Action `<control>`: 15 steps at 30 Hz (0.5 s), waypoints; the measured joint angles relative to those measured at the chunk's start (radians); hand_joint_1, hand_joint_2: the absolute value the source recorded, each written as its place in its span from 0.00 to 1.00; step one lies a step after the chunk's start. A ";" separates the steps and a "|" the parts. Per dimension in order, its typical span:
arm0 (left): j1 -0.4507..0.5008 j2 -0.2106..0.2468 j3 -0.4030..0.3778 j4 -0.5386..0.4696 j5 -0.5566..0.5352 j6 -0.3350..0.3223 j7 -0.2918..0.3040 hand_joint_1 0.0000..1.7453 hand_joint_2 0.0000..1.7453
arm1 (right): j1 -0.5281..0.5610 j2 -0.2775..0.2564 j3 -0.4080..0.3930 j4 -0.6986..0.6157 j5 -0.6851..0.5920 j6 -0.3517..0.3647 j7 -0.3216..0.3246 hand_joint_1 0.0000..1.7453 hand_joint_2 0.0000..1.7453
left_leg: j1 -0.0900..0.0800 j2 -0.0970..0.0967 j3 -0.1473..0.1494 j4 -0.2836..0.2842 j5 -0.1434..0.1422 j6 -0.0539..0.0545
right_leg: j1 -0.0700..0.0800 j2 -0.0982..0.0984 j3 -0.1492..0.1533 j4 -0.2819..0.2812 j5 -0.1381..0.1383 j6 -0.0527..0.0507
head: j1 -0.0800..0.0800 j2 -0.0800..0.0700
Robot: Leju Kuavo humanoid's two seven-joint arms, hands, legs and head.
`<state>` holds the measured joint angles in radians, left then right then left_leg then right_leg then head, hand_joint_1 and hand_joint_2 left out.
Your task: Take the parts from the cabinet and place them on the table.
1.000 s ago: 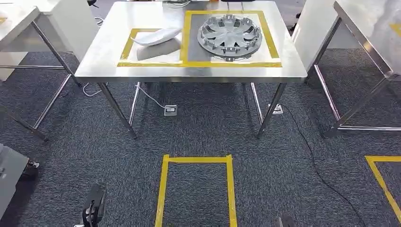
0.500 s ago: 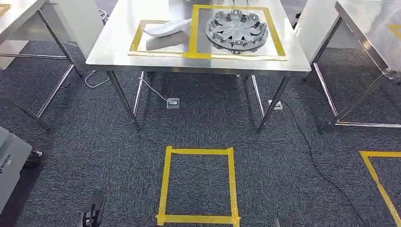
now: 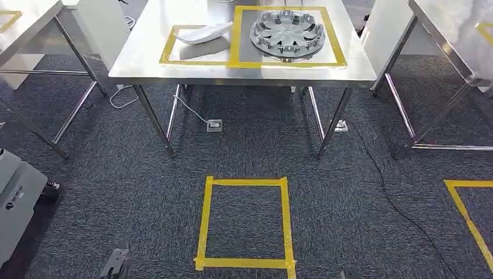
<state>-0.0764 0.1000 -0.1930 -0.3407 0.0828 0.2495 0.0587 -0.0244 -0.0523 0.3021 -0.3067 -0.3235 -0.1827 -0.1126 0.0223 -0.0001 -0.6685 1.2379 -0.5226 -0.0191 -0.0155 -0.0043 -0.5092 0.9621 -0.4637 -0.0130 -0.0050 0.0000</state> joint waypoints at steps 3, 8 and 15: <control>-0.001 0.002 0.005 0.007 0.008 -0.014 0.010 0.00 1.00 | -0.001 -0.002 -0.001 0.001 -0.002 0.000 0.005 0.00 1.00 | 0.004 -0.002 0.130 -0.217 0.044 -0.008 | 0.000 0.002 -0.010 0.012 -0.005 0.016 | -0.002 0.000; 0.004 0.003 0.016 0.014 0.011 0.004 0.017 0.00 1.00 | 0.000 0.000 -0.001 0.001 0.000 0.000 0.014 0.00 1.00 | 0.000 -0.006 0.119 -0.238 0.063 0.041 | -0.003 0.003 -0.032 0.021 0.001 0.046 | -0.003 0.000; 0.013 -0.010 0.036 -0.020 0.008 -0.013 0.015 0.00 1.00 | 0.054 0.000 -0.032 0.019 0.029 0.035 0.039 0.00 1.00 | -0.021 -0.003 0.096 -0.240 0.083 0.070 | -0.002 0.003 -0.149 0.297 -0.106 0.041 | 0.001 0.000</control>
<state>-0.0639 0.0897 -0.1572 -0.3604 0.0908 0.2366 0.0741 0.0294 -0.0519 0.2701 -0.2877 -0.2950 -0.1477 -0.0733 0.0008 -0.0034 -0.5724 0.9974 -0.4391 0.0507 -0.0173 -0.0010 -0.6584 1.2594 -0.5693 0.0282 -0.0038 0.0000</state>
